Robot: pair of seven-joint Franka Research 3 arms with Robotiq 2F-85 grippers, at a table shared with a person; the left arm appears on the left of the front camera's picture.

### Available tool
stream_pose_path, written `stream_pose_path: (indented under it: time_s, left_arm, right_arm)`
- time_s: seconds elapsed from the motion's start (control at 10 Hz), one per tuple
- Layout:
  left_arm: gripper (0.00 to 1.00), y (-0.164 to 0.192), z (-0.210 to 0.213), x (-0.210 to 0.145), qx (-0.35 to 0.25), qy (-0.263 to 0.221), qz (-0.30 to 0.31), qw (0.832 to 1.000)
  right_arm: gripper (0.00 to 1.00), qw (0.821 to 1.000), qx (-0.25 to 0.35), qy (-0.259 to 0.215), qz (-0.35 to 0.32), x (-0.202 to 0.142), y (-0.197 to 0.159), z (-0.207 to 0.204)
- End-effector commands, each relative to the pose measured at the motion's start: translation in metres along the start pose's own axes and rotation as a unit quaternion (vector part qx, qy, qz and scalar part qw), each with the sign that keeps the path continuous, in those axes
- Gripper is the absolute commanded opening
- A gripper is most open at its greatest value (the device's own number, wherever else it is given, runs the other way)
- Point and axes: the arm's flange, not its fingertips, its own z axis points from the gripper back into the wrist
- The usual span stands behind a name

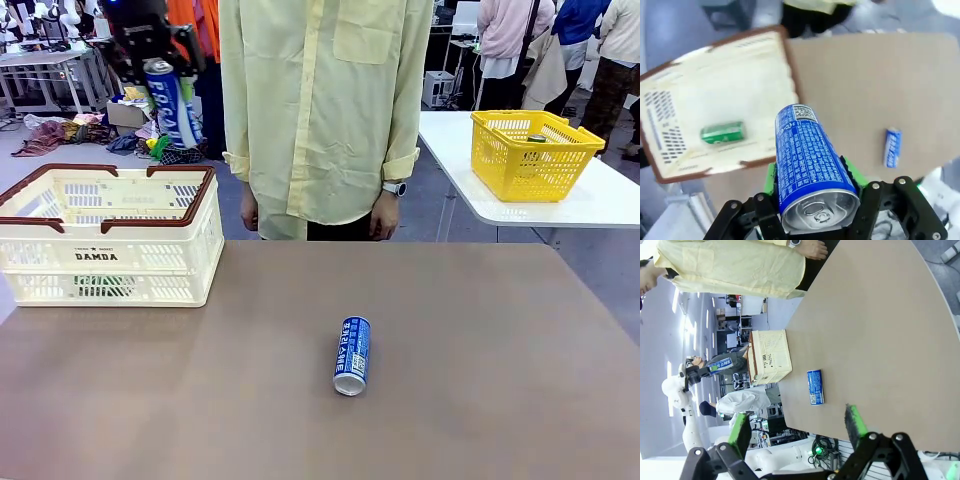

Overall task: Place the drinks into the Shopping basket.
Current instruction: Pick up one drink and place it into the Shopping basket.

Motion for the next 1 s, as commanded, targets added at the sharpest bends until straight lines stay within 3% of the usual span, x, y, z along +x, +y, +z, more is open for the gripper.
stream_pose_path:
  time_s: [0.0, 0.3, 0.4, 0.6, 0.9]
  left_arm:
    - [0.0, 0.035, -0.02, 0.009, 0.018, -0.009, 0.074, 0.997]
    - [0.0, 0.099, -0.096, 0.012, -0.022, 0.026, 0.112, 0.993]
    - [0.0, 0.11, -0.124, 0.012, 0.012, 0.035, 0.132, 0.991]
    - [0.0, 0.114, -0.175, 0.006, -0.007, 0.051, 0.111, 0.993]
    - [0.0, 0.113, -0.219, -0.004, -0.009, 0.084, 0.09, 0.992]
  right_arm:
    - [1.0, 1.0, 0.006, 0.001, 0.012, 0.0, 0.0, 0.001]
    - [1.0, 1.0, 0.006, 0.001, 0.012, 0.0, 0.0, 0.001]
    - [1.0, 1.0, 0.006, 0.001, 0.012, 0.0, 0.0, 0.001]
    - [1.0, 1.0, 0.006, 0.001, 0.012, 0.0, 0.0, 0.001]
    - [1.0, 1.0, 0.006, 0.001, 0.012, 0.0, 0.0, 0.001]
